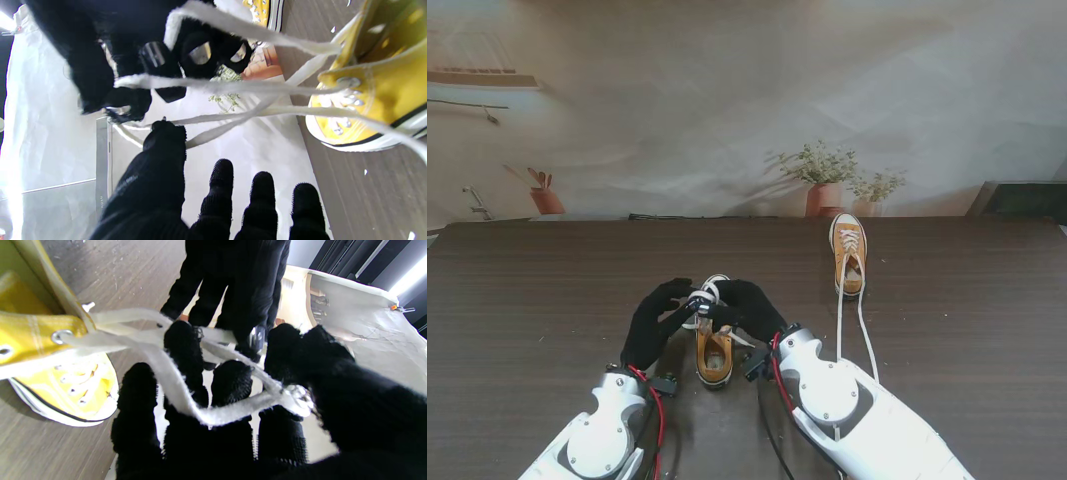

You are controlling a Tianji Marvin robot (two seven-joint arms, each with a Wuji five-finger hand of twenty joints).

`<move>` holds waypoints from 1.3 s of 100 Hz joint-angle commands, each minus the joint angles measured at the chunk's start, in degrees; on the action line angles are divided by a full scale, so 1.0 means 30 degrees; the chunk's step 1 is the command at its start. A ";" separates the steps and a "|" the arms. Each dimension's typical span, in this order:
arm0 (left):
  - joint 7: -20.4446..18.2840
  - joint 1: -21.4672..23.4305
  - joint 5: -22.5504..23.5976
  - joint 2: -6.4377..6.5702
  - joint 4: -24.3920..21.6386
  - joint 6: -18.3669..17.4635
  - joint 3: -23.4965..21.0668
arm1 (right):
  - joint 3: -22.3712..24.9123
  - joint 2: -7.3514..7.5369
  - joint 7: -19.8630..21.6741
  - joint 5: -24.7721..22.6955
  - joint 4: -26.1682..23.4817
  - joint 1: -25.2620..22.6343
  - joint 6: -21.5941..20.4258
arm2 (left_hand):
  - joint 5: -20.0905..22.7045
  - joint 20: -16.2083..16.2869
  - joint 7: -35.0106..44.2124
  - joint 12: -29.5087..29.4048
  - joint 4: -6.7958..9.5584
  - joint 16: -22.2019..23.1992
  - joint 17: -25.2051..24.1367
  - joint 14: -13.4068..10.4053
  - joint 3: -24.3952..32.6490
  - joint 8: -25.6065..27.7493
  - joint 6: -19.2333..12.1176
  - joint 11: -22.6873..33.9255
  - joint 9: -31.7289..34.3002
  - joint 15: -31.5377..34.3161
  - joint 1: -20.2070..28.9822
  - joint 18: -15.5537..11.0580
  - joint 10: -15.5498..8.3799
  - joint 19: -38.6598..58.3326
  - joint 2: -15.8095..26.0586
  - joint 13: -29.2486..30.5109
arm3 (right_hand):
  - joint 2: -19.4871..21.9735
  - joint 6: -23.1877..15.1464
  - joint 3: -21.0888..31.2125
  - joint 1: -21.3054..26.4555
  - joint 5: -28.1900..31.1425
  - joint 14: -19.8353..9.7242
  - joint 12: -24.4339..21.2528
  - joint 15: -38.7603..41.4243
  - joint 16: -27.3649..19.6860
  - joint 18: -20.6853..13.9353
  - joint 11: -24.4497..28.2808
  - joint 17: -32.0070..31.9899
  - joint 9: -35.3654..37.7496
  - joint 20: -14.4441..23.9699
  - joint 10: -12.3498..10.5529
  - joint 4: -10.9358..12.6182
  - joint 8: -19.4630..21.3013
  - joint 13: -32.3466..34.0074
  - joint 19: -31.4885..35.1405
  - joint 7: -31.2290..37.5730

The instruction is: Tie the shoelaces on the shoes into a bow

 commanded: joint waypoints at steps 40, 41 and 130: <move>-0.0457 0.0964 0.1688 0.0499 -0.1972 0.0747 -0.2038 | 0.0247 -0.0252 -0.1348 -0.1603 0.0092 0.0206 0.0317 | 0.1434 0.0361 -0.2160 0.0301 0.0330 0.0417 -0.0161 -0.0124 -0.0856 -0.1398 0.1129 0.0161 0.0248 0.0183 0.1136 -0.0456 -0.0583 -0.0057 0.0940 -0.0028 | -0.0018 -0.1462 -0.0007 0.1032 0.0220 0.0583 -0.3802 -0.3960 -0.1174 0.0285 -0.4516 0.1330 0.2727 -0.1306 -0.0406 0.0311 -0.1749 0.1820 -0.0800 0.0861; -0.0448 0.0976 0.1709 0.0500 -0.1994 0.0753 -0.2072 | 0.0243 -0.0260 -0.1402 -0.1677 0.0104 0.0215 0.0329 | 0.1425 0.0362 -0.2186 0.0300 0.0329 0.0418 -0.0159 -0.0111 -0.0860 -0.1405 0.1133 0.0162 0.0257 0.0184 0.1133 -0.0450 -0.0574 -0.0058 0.0945 -0.0022 | -0.0114 -0.1482 0.0136 0.0963 0.0270 0.0518 -0.3951 -0.4032 -0.1175 0.0246 -0.4648 0.1451 0.2871 -0.1359 -0.0466 0.0297 -0.1754 0.1931 -0.0786 0.0857; -0.0591 0.1900 0.3931 0.0834 -0.2287 0.0531 -0.3060 | -0.0342 -0.0526 -0.5005 -0.7111 0.0636 0.0405 -0.0108 | -0.1401 0.0652 -0.4017 0.0261 -0.0043 0.0480 0.0069 -0.0263 0.3225 0.0081 -0.1256 -0.0397 -0.0423 0.0047 -0.1969 -0.0506 -0.0535 -0.0235 -0.1757 0.0031 | -0.1182 -0.1833 0.1337 0.0222 0.0788 0.0583 -0.7640 -0.6220 -0.0936 0.0682 -0.8567 0.3426 0.5868 -0.3004 -0.0873 -0.0037 -0.3430 0.4808 -0.0263 0.0448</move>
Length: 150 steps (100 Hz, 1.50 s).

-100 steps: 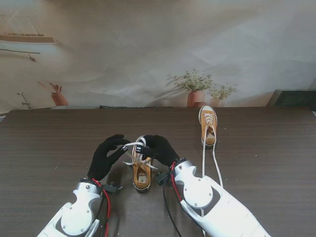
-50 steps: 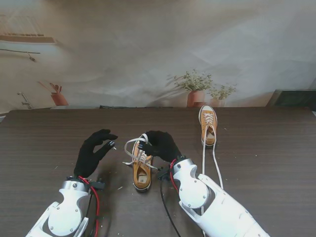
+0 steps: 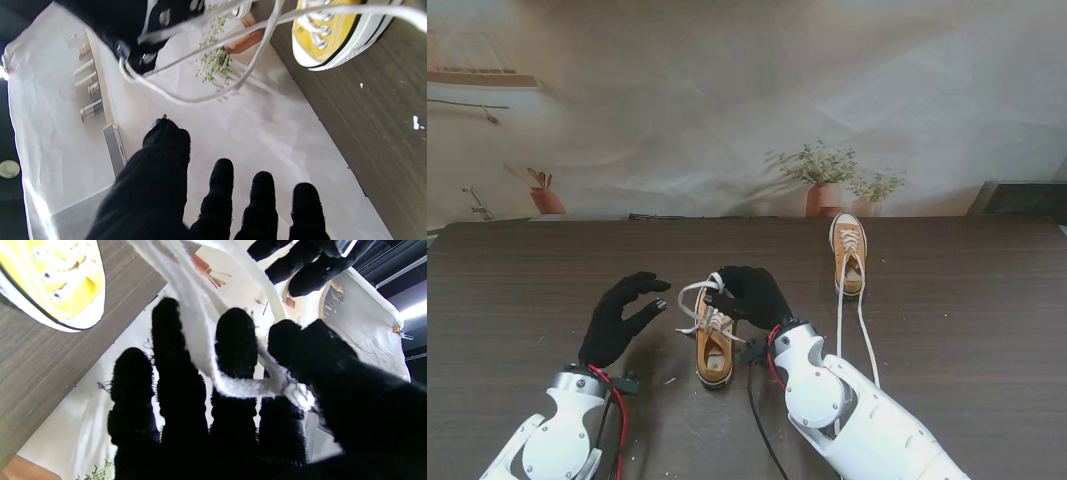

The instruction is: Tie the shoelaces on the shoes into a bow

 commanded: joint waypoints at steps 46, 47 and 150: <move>0.0406 -0.1930 0.0534 -0.0197 0.1061 0.0814 0.2317 | 0.0040 0.0261 0.0729 -0.0202 -0.0547 -0.0232 -0.0635 | -0.0889 0.0214 -0.1608 0.0321 -0.0823 0.0477 0.0028 -0.0247 0.3812 0.0097 -0.2054 -0.0183 -0.0547 0.0246 -0.1506 -0.0558 -0.0628 0.0231 -0.0662 0.0021 | 0.0217 -0.1586 0.0400 0.0371 0.0234 -0.0136 -0.0073 -0.0359 0.0155 0.0143 0.0003 -0.0304 0.0467 -0.0195 -0.0209 0.0032 -0.0462 0.0557 0.0337 0.0352; 0.0403 -0.1950 0.0512 -0.0202 0.1059 0.0889 0.2353 | 0.0048 0.0264 0.0731 -0.0203 -0.0550 -0.0235 -0.0644 | -0.0694 0.0213 -0.1489 0.0325 -0.0626 0.0484 0.0022 -0.0224 0.2404 0.0121 -0.1944 -0.0161 -0.0514 0.0259 -0.0642 -0.0532 -0.0604 0.0246 -0.0213 0.0020 | 0.0220 -0.1588 0.0398 0.0369 0.0219 -0.0137 -0.0070 -0.0360 0.0156 0.0144 0.0009 -0.0305 0.0471 -0.0196 -0.0210 0.0032 -0.0469 0.0554 0.0337 0.0341; 0.0799 -0.1218 0.1617 -0.0105 -0.1538 0.1610 0.0768 | 0.0121 0.0389 -0.0610 -0.2674 -0.0802 -0.0258 0.1114 | -0.2755 0.0814 0.7780 0.1863 -0.0248 0.0655 -0.0036 0.0221 -0.3313 0.8443 -0.0096 0.0869 -0.0500 -0.0049 0.4008 -0.0078 0.0075 -0.0949 0.5051 -0.0331 | 0.0368 -0.1584 0.0417 0.0320 -0.0122 -0.0235 -0.2062 -0.0697 0.0036 -0.0095 -0.3086 -0.0114 0.1641 -0.1460 -0.0112 0.0009 -0.1159 0.0786 -0.0542 0.0026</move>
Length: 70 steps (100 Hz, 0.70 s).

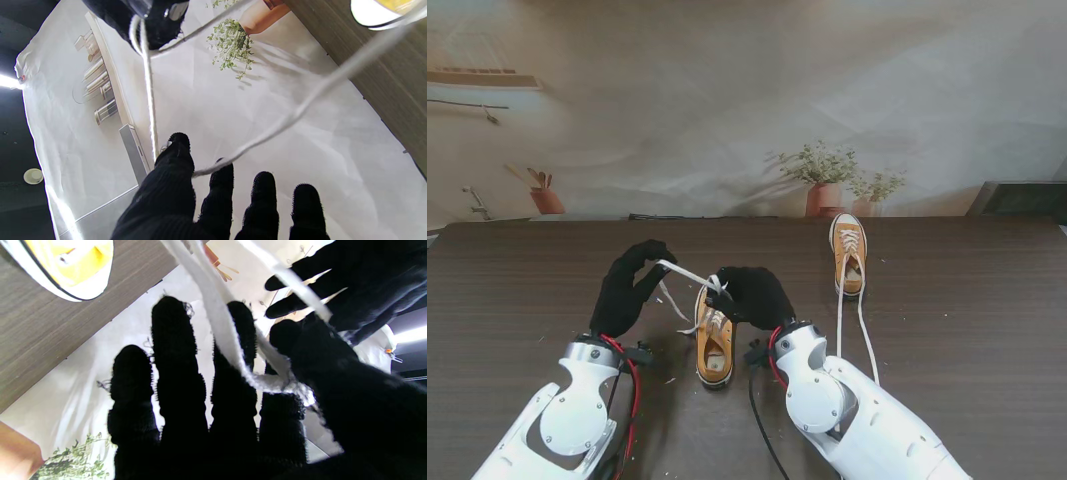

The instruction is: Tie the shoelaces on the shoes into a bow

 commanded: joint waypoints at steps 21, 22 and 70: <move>0.0140 0.1503 0.0717 0.0065 -0.1049 -0.0529 -0.0730 | -0.0066 -0.0152 -0.0640 -0.0296 -0.0181 -0.0014 0.0904 | 0.0023 0.0516 0.0738 0.0385 0.0117 0.0449 0.0038 0.0024 -0.0671 0.0224 -0.0335 0.0074 -0.0180 0.0001 0.1144 -0.0072 0.0075 -0.0165 0.0893 -0.0239 | 0.0144 -0.1257 0.0751 0.0377 -0.0258 -0.0060 -0.0916 0.0533 0.0149 -0.0188 -0.0906 -0.0260 0.0918 -0.0418 0.0078 0.0005 -0.0806 0.0619 -0.0046 0.0005; 0.0143 0.1575 0.0740 0.0069 -0.1087 -0.0559 -0.0755 | -0.0079 -0.0160 -0.0695 -0.0344 -0.0168 -0.0005 0.0909 | 0.0060 0.0532 0.0685 0.0378 0.0118 0.0449 0.0041 0.0026 -0.0699 0.0152 -0.0356 0.0065 -0.0172 0.0004 0.1145 -0.0068 0.0077 -0.0148 0.0885 -0.0233 | 0.0176 -0.1246 0.0741 0.0349 -0.0268 -0.0058 -0.0916 0.0624 0.0181 -0.0202 -0.0895 -0.0200 0.0924 -0.0419 0.0076 -0.0001 -0.0816 0.0618 -0.0003 0.0013; -0.0038 0.4028 0.0199 0.0129 -0.0887 -0.1335 -0.0254 | -0.0182 -0.0424 -0.1131 0.0198 0.0194 -0.0020 0.0119 | 0.1135 0.0356 -0.2375 -0.0126 0.0559 0.0301 -0.0005 0.0234 -0.0632 -0.3693 0.0111 -0.0732 -0.0145 -0.0230 -0.2083 0.0105 0.0435 -0.0137 -0.1494 -0.0253 | 0.0258 -0.1241 0.0884 -0.0060 -0.0232 -0.0241 -0.1152 0.4899 0.0365 0.0081 -0.1047 0.3509 0.1437 -0.2458 0.0493 -0.0085 -0.0971 0.0736 0.0655 0.0207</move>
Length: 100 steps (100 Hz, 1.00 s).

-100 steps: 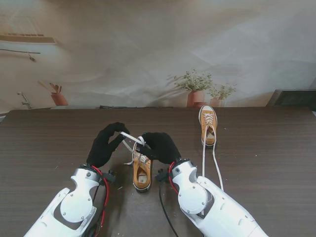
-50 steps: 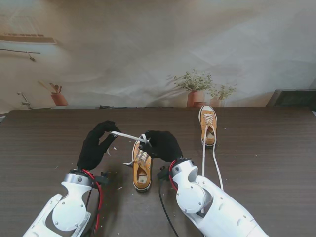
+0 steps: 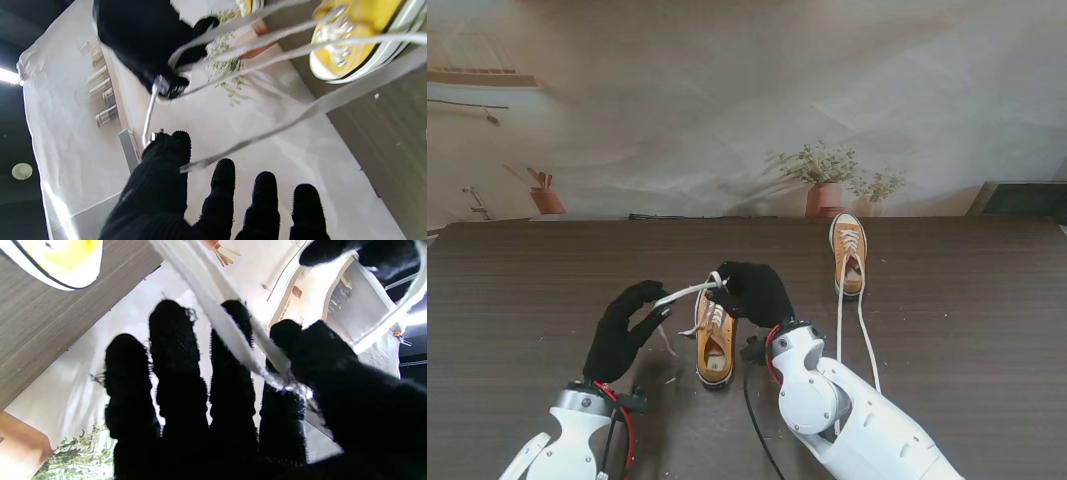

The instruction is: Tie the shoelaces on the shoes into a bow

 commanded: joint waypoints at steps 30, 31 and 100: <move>-0.3041 0.1901 0.3267 0.0987 -0.0089 0.1079 -0.0813 | -0.0029 0.0036 0.0207 -0.0229 0.0031 -0.0073 -0.1000 | -0.4553 -0.0170 -1.1887 -0.2144 -0.0379 -0.0297 -0.0554 -0.1267 0.5740 -0.6050 0.3022 -0.4244 -0.5157 -0.2562 -0.6582 -0.1379 -0.0826 -0.3052 -0.6091 -0.2541 | 0.0071 -0.1248 0.0948 -0.0078 -0.0166 -0.0162 -0.0182 0.0472 -0.0048 0.0127 -0.0042 0.0185 0.1220 -0.0196 0.0147 -0.0088 -0.0454 0.0472 0.0451 0.0232; -0.3033 0.1941 0.3356 0.0995 -0.0099 0.1116 -0.0835 | -0.0033 0.0033 0.0216 -0.0216 0.0032 -0.0070 -0.1004 | -0.4655 -0.0166 -1.1964 -0.2173 -0.0381 -0.0302 -0.0561 -0.1285 0.5770 -0.6080 0.3073 -0.4343 -0.5242 -0.2593 -0.6558 -0.1399 -0.0822 -0.3096 -0.6122 -0.2583 | 0.0070 -0.1254 0.0948 -0.0081 -0.0156 -0.0157 -0.0181 0.0473 -0.0049 0.0119 -0.0042 0.0182 0.1219 -0.0198 0.0142 -0.0089 -0.0450 0.0473 0.0449 0.0237; -0.2161 0.0102 0.2313 0.0662 0.1578 0.1130 -0.0220 | -0.0345 0.0030 0.0110 -0.0551 0.0076 -0.0033 -0.1530 | 0.0802 0.2816 -0.2723 -0.1236 -0.0421 0.0040 0.2082 -0.0764 0.6824 -0.3171 -0.2475 -0.1556 -0.1265 -0.1138 -0.1974 -0.0510 -0.0596 -0.7249 -0.5260 -0.1184 | -0.0062 -0.1247 0.1060 -0.0074 -0.0065 -0.0361 -0.0083 0.0197 -0.0272 -0.0250 0.0104 -0.0060 0.1215 -0.0326 0.0119 -0.0094 -0.0443 0.0439 0.0258 0.0231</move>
